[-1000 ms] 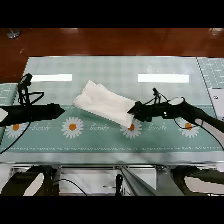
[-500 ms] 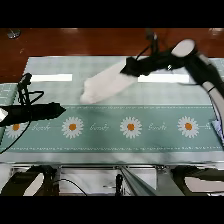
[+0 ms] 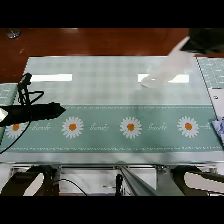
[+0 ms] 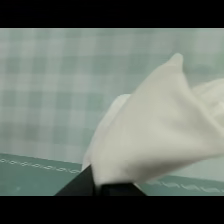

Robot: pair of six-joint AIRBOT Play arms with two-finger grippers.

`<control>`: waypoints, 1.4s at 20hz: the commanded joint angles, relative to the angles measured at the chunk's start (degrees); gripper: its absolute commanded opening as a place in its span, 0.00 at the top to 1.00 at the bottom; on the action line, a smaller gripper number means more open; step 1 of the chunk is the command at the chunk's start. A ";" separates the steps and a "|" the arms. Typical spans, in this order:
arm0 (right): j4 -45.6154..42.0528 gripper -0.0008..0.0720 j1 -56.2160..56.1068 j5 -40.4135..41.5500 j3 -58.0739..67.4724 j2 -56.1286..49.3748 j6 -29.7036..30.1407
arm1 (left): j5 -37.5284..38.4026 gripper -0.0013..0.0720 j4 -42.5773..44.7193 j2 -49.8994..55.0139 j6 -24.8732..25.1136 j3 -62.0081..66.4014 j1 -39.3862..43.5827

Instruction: Fold the shirts.

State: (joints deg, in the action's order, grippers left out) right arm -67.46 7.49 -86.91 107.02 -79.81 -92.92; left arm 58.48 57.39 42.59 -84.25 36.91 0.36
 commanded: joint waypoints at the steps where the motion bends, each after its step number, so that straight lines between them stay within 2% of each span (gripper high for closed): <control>1: -3.58 0.97 10.54 -8.44 0.72 4.39 -3.91 | -0.04 0.95 0.02 0.02 0.04 -0.02 0.02; 3: -4.35 0.97 15.37 -11.47 -1.11 7.06 -5.18 | -0.20 0.95 0.02 0.02 0.22 -0.02 0.02; 6: -9.99 0.97 22.29 -16.55 -10.23 13.16 -5.55 | -1.38 0.95 0.00 0.02 0.22 -0.02 0.02; 11: -23.89 0.96 35.63 -18.23 -32.81 28.39 -7.39 | -2.62 0.95 0.02 0.04 0.24 -0.02 0.02; 14: -28.94 0.94 42.29 -18.25 -47.80 37.94 -7.91 | -2.54 0.95 -0.02 0.02 0.22 -0.02 0.02; 17: -35.58 0.20 46.62 -18.01 -60.06 42.95 -8.24 | -2.64 0.95 0.00 0.02 0.42 0.00 0.00; 18: -35.67 0.14 46.69 -16.79 -60.15 42.45 -8.20 | -3.23 0.95 0.04 0.04 1.97 0.17 0.00; 20: -26.38 0.15 46.69 -11.32 -55.65 39.82 -8.41 | -5.49 0.95 0.09 0.98 4.17 3.10 -0.15; 21: -16.44 0.29 46.69 -6.95 -52.26 38.07 -8.41 | -5.62 0.95 0.02 2.60 4.11 6.73 -0.24; 22: -3.91 0.67 46.64 -1.90 -49.57 36.61 -6.99 | -5.51 0.95 0.02 4.87 4.13 11.19 -0.20; 23: 11.21 0.96 45.16 5.79 -47.78 35.43 -2.10 | -5.42 0.95 0.00 7.74 4.13 16.41 0.13; 24: 21.24 0.96 41.44 14.38 -47.04 34.88 1.29 | -5.22 0.95 -0.02 11.30 4.13 22.60 0.85; 25: 26.40 0.96 34.86 23.04 -46.99 34.80 4.17 | -4.61 0.95 -0.02 14.73 4.11 28.24 2.10; 26: 25.38 0.96 26.84 29.70 -46.99 34.58 5.40 | -3.10 0.95 0.00 18.34 4.13 33.97 4.37; 28: 13.38 0.96 7.98 37.35 -46.99 31.85 3.52 | 0.66 0.95 0.28 23.78 5.62 40.74 9.99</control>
State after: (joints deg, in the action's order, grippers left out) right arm -56.25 33.78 -67.66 59.09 -45.43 -91.83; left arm 55.09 57.32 58.89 -80.14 66.54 5.23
